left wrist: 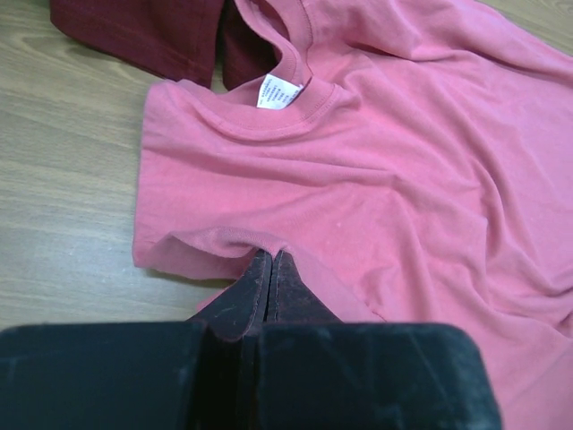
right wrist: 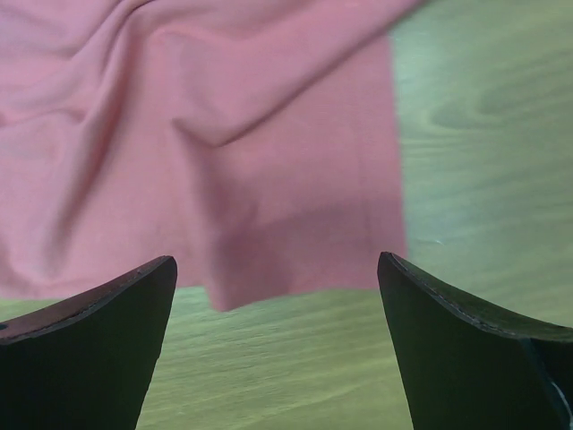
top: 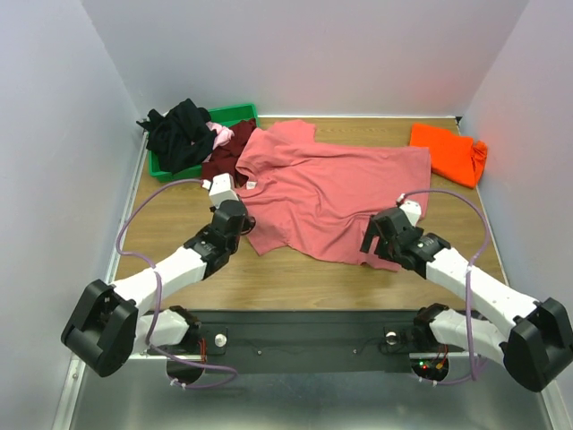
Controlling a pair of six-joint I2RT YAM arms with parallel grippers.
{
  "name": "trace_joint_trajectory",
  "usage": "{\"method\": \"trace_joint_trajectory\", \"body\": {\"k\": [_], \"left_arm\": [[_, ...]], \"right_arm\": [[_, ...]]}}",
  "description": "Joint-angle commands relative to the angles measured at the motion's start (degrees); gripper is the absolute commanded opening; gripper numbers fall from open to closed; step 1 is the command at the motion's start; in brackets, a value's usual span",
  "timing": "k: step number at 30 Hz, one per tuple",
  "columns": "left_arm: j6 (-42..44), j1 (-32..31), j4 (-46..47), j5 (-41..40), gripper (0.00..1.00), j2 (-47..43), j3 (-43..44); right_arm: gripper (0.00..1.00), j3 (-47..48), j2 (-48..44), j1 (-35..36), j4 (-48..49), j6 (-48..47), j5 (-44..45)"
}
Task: Fold and stack the t-shirts
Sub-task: Flatten the tshirt out
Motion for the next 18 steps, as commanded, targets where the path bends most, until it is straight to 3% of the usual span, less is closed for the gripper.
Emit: {"method": "trace_joint_trajectory", "body": {"k": [1, 9, 18], "left_arm": [[0.6, 0.3, 3.0, 2.1, 0.0, -3.6, -1.2], [0.6, 0.3, 3.1, 2.5, 0.0, -6.2, -2.1], [0.4, 0.4, 3.2, 4.5, 0.0, -7.5, -2.5]], "right_arm": [[1.0, 2.1, -3.7, -2.4, -9.0, 9.2, 5.9], [1.0, -2.1, -12.5, -10.0, -10.6, 16.3, 6.5], [0.89, -6.1, -6.0, -11.5, -4.6, 17.9, 0.0]]}}
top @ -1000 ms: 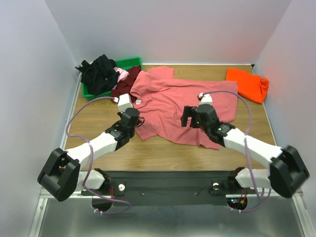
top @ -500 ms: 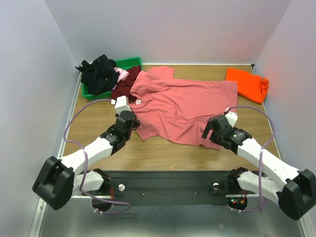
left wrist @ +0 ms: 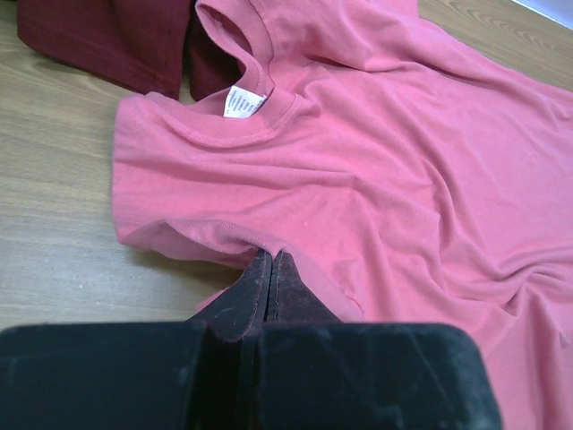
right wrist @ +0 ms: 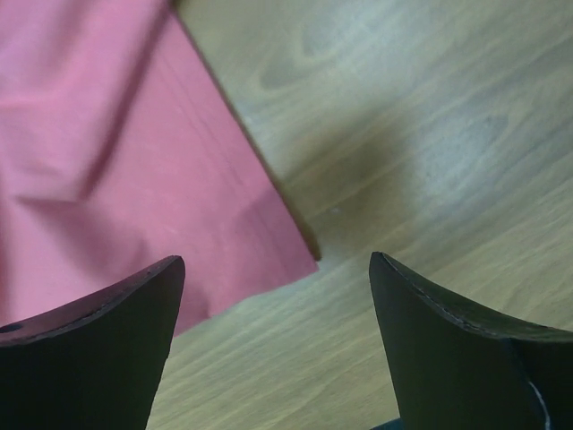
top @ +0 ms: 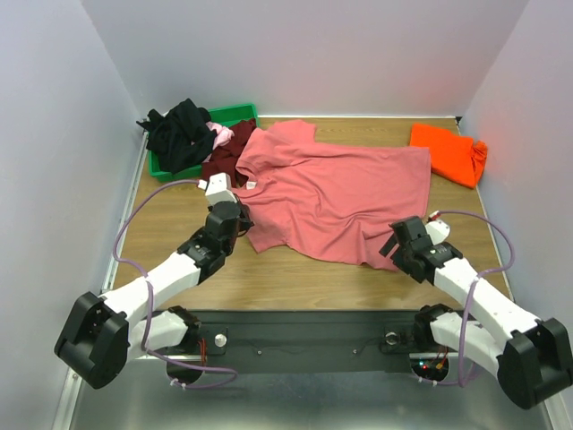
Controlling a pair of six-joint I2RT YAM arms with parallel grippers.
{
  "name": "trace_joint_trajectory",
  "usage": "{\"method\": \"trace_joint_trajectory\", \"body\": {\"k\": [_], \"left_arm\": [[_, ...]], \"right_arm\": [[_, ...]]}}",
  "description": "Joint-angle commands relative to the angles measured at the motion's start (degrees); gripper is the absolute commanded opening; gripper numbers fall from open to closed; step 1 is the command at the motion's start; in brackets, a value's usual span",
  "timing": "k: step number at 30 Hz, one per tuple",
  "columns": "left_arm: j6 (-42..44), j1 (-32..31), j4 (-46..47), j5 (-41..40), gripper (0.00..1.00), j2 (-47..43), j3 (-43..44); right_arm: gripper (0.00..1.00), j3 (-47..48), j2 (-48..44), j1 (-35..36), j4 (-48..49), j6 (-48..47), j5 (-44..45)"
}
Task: Fold and stack the t-shirts
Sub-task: Flatten the tshirt out
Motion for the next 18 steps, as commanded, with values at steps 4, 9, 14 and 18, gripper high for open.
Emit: {"method": "trace_joint_trajectory", "body": {"k": [4, 9, 14, 18], "left_arm": [[0.4, 0.2, 1.9, -0.1, 0.0, -3.2, -1.3], [0.2, 0.2, 1.6, -0.5, 0.0, -3.8, -1.4], [0.2, 0.2, 1.6, -0.4, 0.0, -3.6, -1.5], [0.2, 0.2, 1.6, -0.5, 0.0, -3.6, -1.3]], "right_arm": [[0.85, -1.8, 2.4, -0.7, 4.5, 2.5, -2.3], [0.75, -4.3, 3.9, -1.3, 7.3, 3.7, -4.7], [0.68, -6.3, 5.2, -1.4, 9.3, 4.3, -5.7], [0.59, -6.6, 4.5, -1.5, 9.3, 4.7, -5.3]]}}
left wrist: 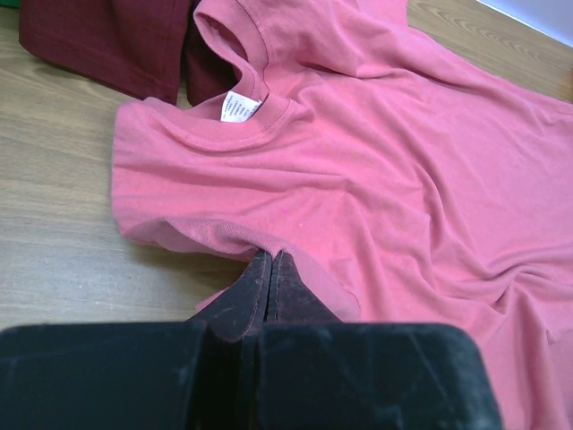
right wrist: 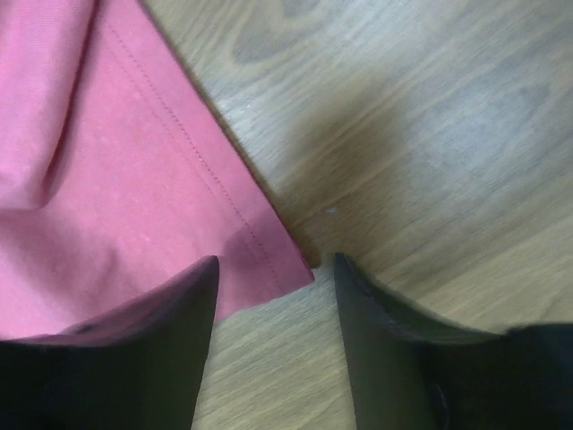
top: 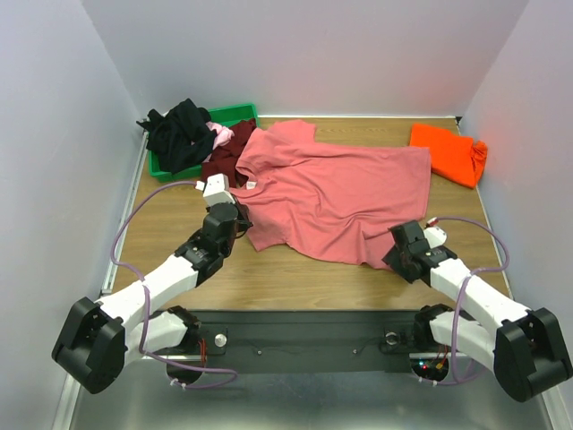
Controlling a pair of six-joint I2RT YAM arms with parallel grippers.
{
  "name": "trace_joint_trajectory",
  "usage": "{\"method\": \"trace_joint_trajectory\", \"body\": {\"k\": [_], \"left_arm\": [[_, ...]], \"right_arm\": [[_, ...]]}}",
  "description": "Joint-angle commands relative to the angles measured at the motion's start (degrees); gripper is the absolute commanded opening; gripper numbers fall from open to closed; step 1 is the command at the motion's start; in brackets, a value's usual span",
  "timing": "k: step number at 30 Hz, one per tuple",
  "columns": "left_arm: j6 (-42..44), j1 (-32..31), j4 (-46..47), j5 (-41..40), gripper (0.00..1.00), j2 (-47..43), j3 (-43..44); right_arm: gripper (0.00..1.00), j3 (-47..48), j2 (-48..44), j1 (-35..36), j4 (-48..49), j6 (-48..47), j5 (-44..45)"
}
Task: Fold and stack the t-shirts
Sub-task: Flatten the tshirt out
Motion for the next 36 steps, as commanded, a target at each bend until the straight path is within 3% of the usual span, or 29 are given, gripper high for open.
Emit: {"method": "trace_joint_trajectory", "body": {"k": [1, 3, 4, 6, 11, 16, 22, 36], "left_arm": [[0.2, 0.2, 1.5, -0.8, 0.0, -1.5, -0.6], [0.2, 0.2, 1.4, -1.0, 0.0, -1.7, -0.6], [0.3, 0.2, 1.4, -1.2, 0.0, -1.9, -0.7], [0.1, 0.2, 1.2, -1.5, 0.0, -2.4, -0.8], [-0.3, 0.2, 0.5, -2.2, 0.0, -4.5, -1.2], [-0.7, 0.2, -0.6, -3.4, 0.0, -9.0, -2.0], [-1.4, 0.2, -2.9, -1.3, 0.0, -14.8, -1.9], [-2.1, -0.1, -13.2, 5.4, 0.0, -29.6, 0.7]], "right_arm": [[0.48, -1.6, -0.7, -0.4, 2.5, 1.8, -0.5], [0.35, -1.5, -1.6, -0.4, 2.5, 1.6, 0.4], [0.2, -1.6, -2.5, -0.4, 2.5, 1.4, 0.6], [0.0, -1.6, -3.5, -0.4, 2.2, 1.8, 1.0], [0.0, 1.6, -8.9, -0.4, 2.0, -1.3, 0.5], [0.0, 7.3, -16.5, -0.4, 1.7, -12.1, 1.6], [0.01, 10.7, -25.1, -0.4, -0.1, -18.8, 2.7], [0.0, 20.9, -37.6, -0.4, -6.9, -24.3, -1.1]]}}
